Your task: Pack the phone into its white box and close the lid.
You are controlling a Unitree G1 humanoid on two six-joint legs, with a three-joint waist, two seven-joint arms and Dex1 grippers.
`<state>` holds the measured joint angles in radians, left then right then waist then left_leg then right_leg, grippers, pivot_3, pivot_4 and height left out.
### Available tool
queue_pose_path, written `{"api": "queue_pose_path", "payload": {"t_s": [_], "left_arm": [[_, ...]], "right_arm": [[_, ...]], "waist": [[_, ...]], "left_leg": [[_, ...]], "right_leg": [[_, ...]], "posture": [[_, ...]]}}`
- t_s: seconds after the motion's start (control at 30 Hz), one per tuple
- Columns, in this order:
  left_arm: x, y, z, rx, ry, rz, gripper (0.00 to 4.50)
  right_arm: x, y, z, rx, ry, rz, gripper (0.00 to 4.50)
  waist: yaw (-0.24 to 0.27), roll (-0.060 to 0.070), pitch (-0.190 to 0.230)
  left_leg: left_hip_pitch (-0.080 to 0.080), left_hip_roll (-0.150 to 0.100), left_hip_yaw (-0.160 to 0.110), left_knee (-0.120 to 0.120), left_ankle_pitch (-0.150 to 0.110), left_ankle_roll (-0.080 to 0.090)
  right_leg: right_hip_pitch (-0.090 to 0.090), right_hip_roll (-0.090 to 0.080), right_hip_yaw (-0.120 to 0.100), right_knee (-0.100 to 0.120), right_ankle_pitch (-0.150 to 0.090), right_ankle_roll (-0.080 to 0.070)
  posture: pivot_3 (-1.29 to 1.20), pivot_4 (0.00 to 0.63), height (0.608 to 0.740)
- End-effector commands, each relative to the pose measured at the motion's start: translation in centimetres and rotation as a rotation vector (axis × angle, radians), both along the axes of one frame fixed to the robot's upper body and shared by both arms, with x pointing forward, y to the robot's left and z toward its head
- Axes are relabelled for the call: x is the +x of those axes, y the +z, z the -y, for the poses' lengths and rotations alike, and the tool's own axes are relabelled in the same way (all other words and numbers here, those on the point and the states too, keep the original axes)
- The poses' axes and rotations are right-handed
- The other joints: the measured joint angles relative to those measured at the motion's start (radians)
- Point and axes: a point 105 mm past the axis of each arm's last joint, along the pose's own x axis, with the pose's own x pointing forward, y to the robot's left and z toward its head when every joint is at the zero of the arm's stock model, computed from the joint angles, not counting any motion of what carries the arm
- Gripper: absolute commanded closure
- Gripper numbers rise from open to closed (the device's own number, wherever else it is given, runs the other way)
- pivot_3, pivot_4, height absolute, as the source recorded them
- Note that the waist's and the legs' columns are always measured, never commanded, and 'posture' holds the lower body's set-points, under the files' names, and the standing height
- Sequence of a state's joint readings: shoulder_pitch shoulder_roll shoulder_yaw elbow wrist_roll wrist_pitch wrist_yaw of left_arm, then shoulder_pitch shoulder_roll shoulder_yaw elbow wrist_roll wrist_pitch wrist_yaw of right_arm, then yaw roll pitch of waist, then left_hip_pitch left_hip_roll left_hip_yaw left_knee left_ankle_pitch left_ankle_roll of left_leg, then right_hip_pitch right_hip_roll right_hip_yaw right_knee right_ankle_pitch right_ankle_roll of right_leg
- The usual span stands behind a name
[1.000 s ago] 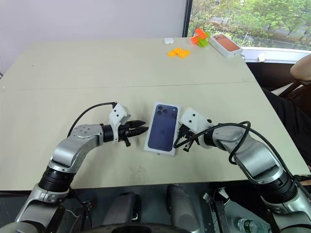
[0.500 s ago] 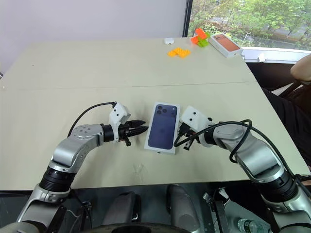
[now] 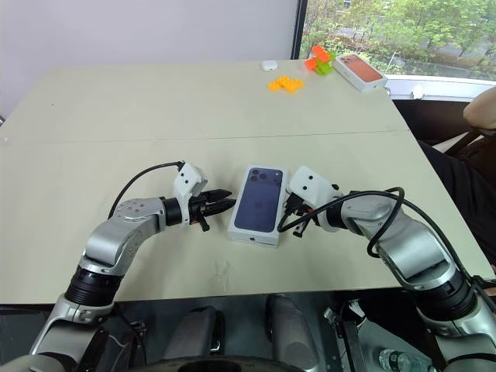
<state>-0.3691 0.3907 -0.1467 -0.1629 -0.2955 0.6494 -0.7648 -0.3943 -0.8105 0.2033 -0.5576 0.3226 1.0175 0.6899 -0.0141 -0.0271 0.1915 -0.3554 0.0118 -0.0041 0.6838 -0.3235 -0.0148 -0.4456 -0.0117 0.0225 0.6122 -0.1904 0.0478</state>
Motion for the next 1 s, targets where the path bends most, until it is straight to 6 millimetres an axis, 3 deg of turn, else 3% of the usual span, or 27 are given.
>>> {"api": "queue_pose_path", "payload": {"t_s": [0.03,1.0], "left_arm": [[-0.5,1.3,1.3,-0.029,-0.068,0.038,3.05],[-0.9,1.0,1.2,-0.015,-0.087,0.022,3.05]], "right_arm": [[-0.9,1.0,-1.2,0.015,0.071,0.039,4.50],[-1.0,-0.1,-0.7,0.005,0.045,0.008,4.50]], "waist": [[0.000,0.000,0.000],[-0.001,0.000,0.000]], "left_leg": [[0.000,0.000,0.000,0.000,0.000,0.000],[0.000,0.000,0.000,0.000,0.000,0.000]], "right_leg": [[0.000,0.000,0.000,0.000,0.000,0.000],[0.000,0.000,0.000,0.000,0.000,0.000]], "posture": [[0.00,0.150,0.740],[0.00,0.150,0.740]]}}
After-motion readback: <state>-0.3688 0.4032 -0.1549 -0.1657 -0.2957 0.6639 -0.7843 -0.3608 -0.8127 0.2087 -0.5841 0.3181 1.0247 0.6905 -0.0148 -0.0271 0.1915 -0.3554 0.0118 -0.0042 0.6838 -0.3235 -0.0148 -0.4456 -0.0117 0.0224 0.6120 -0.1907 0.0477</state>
